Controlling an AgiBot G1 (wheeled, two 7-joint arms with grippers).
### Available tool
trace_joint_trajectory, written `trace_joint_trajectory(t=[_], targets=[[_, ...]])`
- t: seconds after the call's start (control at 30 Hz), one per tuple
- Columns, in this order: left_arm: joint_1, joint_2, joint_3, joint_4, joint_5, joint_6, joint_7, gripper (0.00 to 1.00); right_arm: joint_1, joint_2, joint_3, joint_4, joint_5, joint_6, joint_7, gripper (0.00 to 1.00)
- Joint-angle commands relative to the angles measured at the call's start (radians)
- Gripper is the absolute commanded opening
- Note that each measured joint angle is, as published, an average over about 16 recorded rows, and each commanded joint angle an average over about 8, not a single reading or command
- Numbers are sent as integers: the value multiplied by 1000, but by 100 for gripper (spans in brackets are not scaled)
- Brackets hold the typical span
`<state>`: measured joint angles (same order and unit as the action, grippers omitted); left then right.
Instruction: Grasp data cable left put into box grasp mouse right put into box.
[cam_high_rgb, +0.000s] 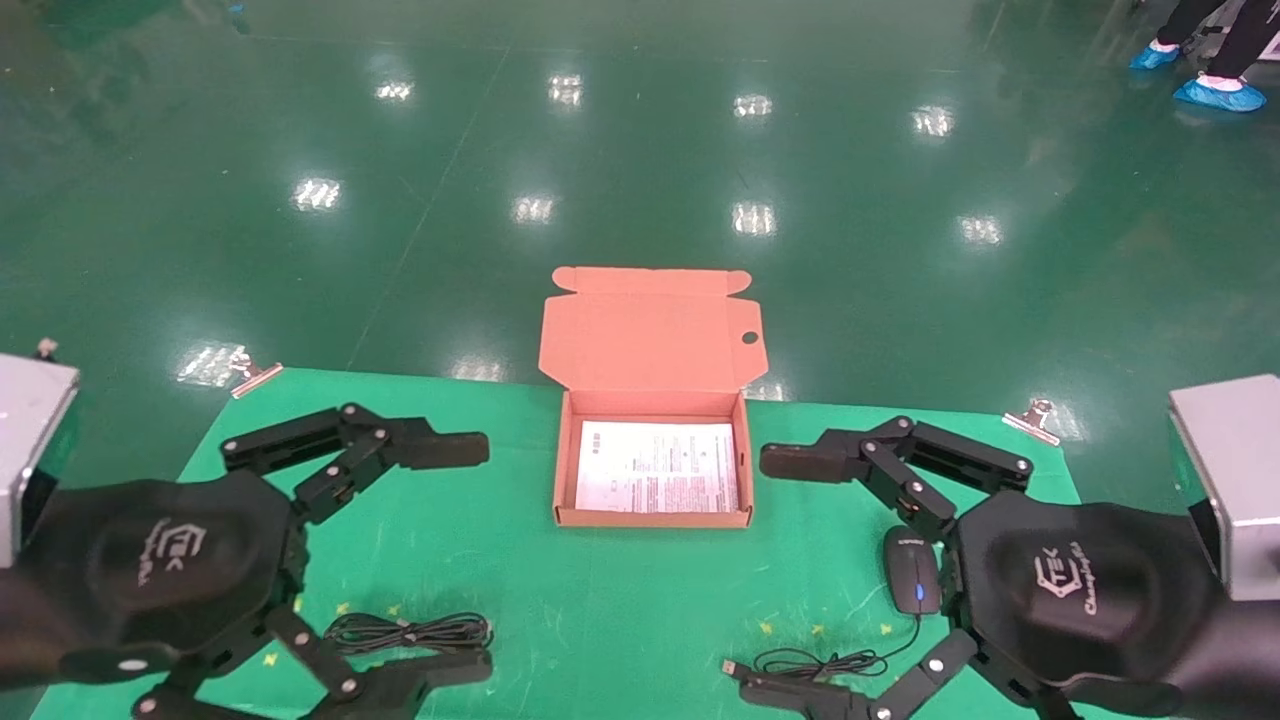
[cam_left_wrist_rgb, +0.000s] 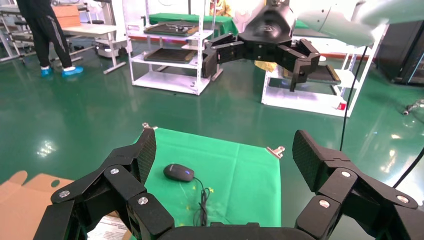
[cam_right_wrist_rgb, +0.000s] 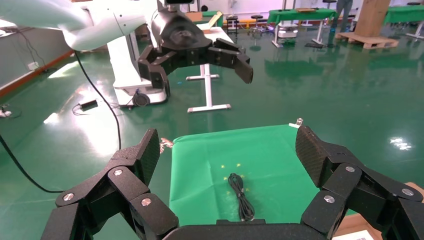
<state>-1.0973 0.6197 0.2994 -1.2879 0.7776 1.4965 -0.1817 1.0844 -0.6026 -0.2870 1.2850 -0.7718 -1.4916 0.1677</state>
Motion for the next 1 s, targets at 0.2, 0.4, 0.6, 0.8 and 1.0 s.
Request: trace_joint_trajectory(t=[0.2, 0.4, 0.6, 0.8, 1.0], targets=[[-76, 15, 60, -9, 131, 21, -11, 100, 41, 18, -20, 15, -106, -8, -51, 100], [-213, 52, 161, 0, 328, 61, -38, 100, 140, 26, -78, 44, -307, -45, -159, 100], [-307, 105, 268, 18, 506, 69, -39, 100, 246, -3, -185, 63, -548, -63, -328, 100], [-353, 167, 371, 14, 695, 48, -12, 100, 296, -56, -296, 69, -755, -32, -469, 100], [-352, 231, 452, 11, 882, -4, 19, 100, 273, -100, -359, 67, -911, 46, -557, 100]])
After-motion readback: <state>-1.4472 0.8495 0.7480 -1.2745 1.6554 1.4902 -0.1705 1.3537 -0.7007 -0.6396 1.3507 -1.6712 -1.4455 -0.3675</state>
